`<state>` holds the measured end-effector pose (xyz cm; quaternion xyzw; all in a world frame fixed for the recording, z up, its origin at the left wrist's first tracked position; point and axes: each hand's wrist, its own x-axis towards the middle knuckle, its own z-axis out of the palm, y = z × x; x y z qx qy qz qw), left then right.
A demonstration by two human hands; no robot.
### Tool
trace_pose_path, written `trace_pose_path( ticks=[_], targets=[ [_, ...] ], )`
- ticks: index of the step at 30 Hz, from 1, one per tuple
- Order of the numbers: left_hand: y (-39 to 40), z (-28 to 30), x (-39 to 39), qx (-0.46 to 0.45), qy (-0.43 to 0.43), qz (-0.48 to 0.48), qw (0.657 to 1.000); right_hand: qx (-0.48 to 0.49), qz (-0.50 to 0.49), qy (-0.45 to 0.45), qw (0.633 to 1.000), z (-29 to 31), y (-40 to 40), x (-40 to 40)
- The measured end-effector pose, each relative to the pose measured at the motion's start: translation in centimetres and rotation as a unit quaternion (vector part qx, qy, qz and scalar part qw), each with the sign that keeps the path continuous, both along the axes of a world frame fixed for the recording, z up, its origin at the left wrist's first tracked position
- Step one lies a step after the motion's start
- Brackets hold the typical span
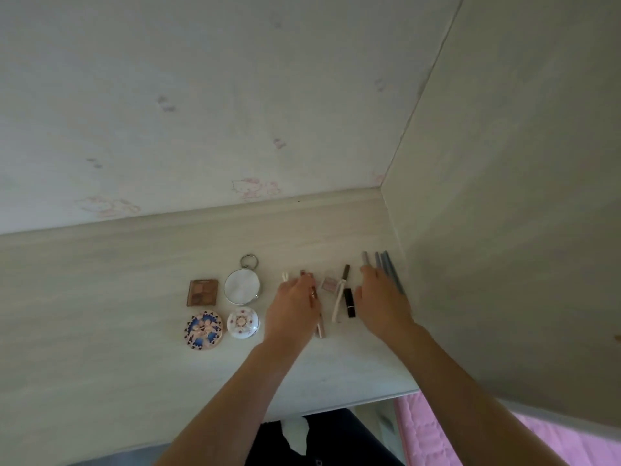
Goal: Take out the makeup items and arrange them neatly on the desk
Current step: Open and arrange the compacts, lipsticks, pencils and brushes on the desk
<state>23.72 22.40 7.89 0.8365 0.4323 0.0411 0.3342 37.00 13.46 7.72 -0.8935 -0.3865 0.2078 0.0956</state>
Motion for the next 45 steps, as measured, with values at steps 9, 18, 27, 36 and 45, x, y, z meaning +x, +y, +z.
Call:
trace_pose_path(
  ticks=[9, 18, 27, 36, 45],
  targets=[
    [4.7, -1.1, -10.4, 0.077, 0.027, -0.020, 0.996, -0.027, 0.066, -0.032, 0.997, -0.3, 5.0, -9.3],
    [11.5, -2.0, -20.2, 0.065, 0.043, -0.095, 0.992, -0.037, -0.020, 0.015, 0.999, -1.1, 7.8, -19.6],
    [14.2, -3.3, -21.5, 0.080, 0.035, -0.186, 0.979, -0.034, -0.051, 0.014, 0.998, -2.2, 9.2, -23.5],
    [15.6, -4.4, -15.4, 0.101, 0.031, -0.221, 0.970, -0.045, -0.077, 0.049, 0.995, -2.7, 12.1, -18.9],
    [16.5, -6.3, -11.7, 0.085, 0.145, -0.259, 0.951, -0.081, -0.080, 0.079, 0.990, -4.9, 14.3, -17.0]
  ],
)
